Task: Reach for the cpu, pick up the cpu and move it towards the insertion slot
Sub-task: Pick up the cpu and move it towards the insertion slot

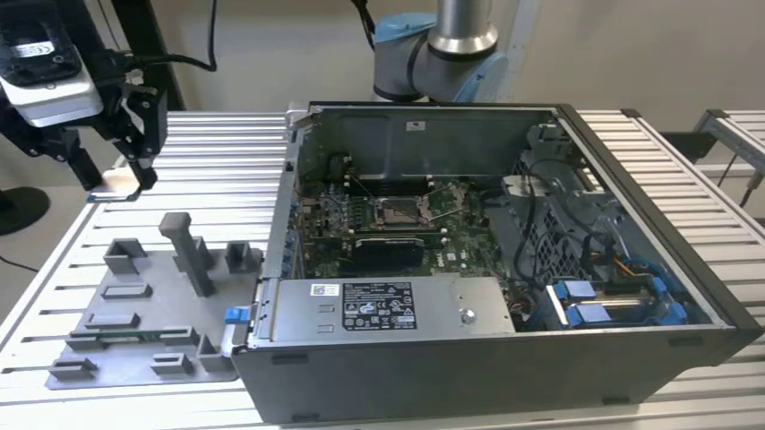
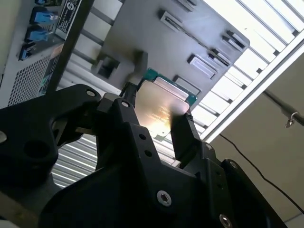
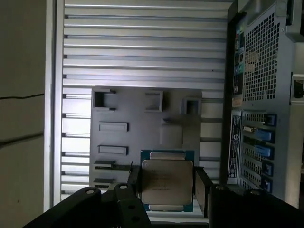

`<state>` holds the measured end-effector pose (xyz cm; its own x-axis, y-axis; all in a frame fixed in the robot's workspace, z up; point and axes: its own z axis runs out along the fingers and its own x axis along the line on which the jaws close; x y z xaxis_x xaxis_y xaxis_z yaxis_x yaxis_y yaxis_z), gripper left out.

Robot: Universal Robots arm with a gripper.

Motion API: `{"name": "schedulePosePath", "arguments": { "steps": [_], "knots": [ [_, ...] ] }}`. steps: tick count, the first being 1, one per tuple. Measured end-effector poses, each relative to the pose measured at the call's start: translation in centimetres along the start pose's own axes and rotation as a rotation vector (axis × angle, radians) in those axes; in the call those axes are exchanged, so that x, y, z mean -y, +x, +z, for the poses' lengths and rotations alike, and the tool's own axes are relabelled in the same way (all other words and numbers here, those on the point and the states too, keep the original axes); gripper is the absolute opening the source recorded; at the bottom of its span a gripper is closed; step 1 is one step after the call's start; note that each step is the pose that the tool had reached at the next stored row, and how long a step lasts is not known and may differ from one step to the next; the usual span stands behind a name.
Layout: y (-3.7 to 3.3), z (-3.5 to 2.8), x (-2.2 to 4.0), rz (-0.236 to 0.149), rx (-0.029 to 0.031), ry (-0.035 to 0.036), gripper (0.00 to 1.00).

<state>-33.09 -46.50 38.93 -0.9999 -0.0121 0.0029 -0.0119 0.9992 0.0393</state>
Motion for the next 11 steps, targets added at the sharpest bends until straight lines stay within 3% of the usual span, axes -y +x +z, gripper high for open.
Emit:
{"name": "schedulePosePath", "arguments": {
  "steps": [11],
  "knots": [
    [-3.85,-0.01,0.05,0.0,0.0,0.0,0.0]
  ]
}}
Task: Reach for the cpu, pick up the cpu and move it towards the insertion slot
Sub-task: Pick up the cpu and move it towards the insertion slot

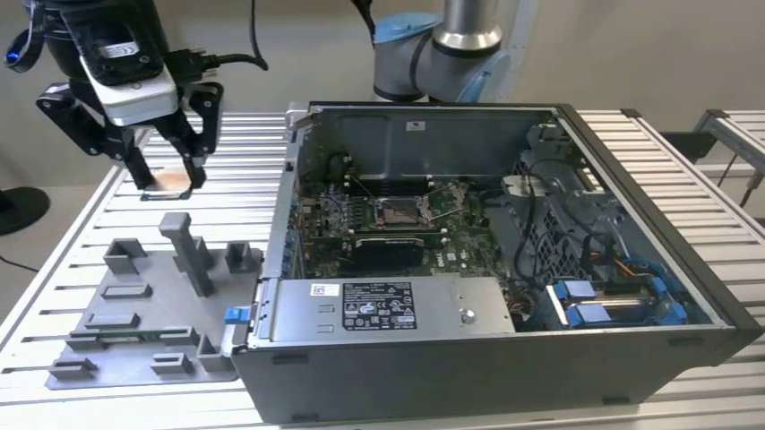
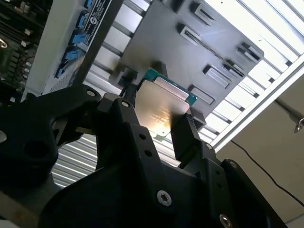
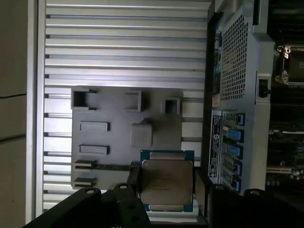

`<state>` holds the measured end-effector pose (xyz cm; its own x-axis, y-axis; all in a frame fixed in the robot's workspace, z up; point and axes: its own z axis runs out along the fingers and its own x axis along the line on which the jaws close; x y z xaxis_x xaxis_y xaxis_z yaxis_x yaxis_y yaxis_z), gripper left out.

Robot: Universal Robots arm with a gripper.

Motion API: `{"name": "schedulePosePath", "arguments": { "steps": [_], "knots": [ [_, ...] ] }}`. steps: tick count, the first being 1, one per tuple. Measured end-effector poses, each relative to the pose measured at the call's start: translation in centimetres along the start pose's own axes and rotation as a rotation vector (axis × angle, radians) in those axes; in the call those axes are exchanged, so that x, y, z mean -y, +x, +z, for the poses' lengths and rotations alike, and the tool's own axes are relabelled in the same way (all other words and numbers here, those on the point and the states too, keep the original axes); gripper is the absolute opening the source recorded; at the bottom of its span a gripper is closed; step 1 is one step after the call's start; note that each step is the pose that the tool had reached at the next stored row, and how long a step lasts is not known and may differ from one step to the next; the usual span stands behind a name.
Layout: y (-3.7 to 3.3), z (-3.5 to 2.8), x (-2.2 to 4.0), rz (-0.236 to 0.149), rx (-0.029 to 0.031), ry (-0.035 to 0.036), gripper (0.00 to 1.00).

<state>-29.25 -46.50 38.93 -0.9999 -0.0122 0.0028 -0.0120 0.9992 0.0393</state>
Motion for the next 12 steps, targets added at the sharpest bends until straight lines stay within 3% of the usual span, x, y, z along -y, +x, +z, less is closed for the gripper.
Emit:
{"name": "schedulePosePath", "arguments": {
  "steps": [12],
  "knots": [
    [-4.18,-0.01,0.05,0.0,0.0,-0.0001,0.0]
  ]
}}
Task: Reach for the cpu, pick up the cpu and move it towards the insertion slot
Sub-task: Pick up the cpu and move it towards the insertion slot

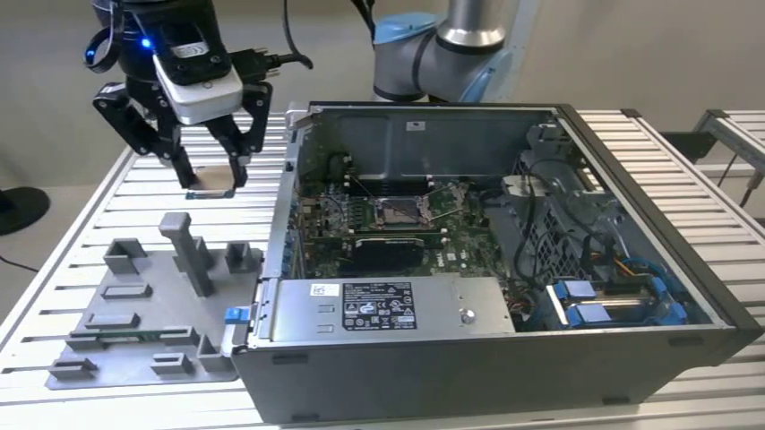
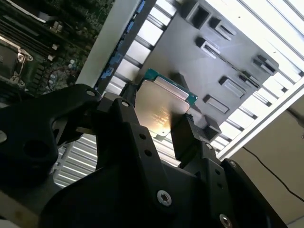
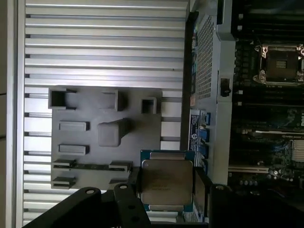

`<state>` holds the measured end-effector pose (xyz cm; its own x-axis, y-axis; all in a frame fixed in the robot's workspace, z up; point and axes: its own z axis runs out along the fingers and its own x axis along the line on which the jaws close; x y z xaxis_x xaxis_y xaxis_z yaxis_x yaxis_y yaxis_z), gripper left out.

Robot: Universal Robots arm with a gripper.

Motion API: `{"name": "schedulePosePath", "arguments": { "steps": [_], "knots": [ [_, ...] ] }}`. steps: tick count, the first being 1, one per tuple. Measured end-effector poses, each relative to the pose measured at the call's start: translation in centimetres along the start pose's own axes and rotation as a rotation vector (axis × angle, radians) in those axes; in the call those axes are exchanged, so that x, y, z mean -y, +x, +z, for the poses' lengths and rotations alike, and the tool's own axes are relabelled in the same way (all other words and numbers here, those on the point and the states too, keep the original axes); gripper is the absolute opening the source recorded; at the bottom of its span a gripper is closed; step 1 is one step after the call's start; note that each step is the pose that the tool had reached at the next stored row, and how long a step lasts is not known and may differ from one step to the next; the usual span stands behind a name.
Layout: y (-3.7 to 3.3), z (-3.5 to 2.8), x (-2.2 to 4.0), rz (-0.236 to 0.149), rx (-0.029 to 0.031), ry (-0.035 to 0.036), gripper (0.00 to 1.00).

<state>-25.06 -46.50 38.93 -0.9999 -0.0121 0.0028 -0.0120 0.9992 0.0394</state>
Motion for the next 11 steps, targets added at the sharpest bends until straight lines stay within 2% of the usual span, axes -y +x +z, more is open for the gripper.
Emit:
{"name": "schedulePosePath", "arguments": {
  "steps": [11],
  "knots": [
    [-4.7,0.0,0.05,0.0,-0.0001,-0.0005,0.0]
  ]
}}
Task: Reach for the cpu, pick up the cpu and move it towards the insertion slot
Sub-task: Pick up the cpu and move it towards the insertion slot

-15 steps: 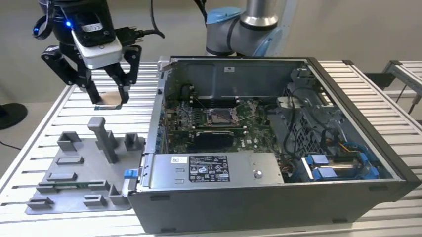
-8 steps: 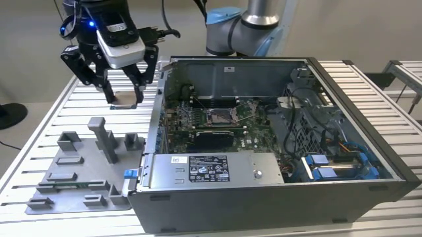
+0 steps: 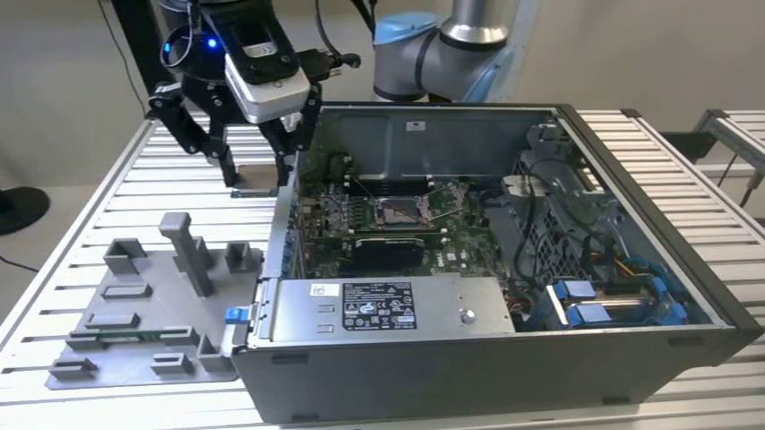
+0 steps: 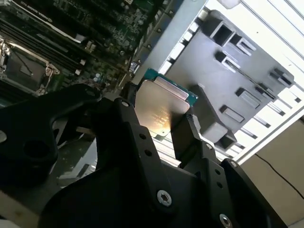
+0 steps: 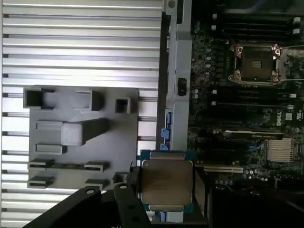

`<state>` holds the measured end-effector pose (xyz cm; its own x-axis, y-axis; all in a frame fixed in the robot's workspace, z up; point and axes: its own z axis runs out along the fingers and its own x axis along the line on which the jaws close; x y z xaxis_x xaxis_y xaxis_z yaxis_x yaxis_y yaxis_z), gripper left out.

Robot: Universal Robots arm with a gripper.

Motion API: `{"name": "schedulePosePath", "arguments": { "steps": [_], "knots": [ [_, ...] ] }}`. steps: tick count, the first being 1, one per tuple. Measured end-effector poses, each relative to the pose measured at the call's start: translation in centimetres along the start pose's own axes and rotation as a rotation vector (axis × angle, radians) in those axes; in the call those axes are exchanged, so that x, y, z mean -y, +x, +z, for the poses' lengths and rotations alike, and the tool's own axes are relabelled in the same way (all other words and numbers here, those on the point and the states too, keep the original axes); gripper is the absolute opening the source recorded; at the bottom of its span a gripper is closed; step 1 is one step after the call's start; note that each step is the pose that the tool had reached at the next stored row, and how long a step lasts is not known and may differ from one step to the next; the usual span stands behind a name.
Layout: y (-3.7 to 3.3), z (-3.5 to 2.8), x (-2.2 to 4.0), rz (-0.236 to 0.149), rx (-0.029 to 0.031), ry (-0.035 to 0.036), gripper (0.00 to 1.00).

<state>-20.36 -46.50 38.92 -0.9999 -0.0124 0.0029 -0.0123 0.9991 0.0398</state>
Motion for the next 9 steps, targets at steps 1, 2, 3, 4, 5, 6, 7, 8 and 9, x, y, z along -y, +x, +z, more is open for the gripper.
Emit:
{"name": "schedulePosePath", "arguments": {
  "steps": [1,2,3,4,5,6,7,8,9],
  "knots": [
    [-0.46,0.0,0.01,0.0,0.0,0.0,0.0],
    [-0.92,0.0,0.01,0.0,0.0,0.0,0.0],
    [-1.38,0.01,0.02,0.0,0.0,0.0,0.0],
    [-1.77,0.01,0.02,0.0,0.0,0.0,0.0],
    [-2.15,0.01,0.03,0.0,0.0,0.0,0.0],
    [-2.58,0.01,0.03,0.0,0.0,0.0,0.0],
    [-3.02,0.01,0.04,0.0,0.0,0.0,0.0],
    [-3.48,0.02,0.04,0.0,-0.0001,0.0,0.0],
    [-3.91,0.01,0.05,0.0,-0.0001,0.0001,0.0]
  ]
}}
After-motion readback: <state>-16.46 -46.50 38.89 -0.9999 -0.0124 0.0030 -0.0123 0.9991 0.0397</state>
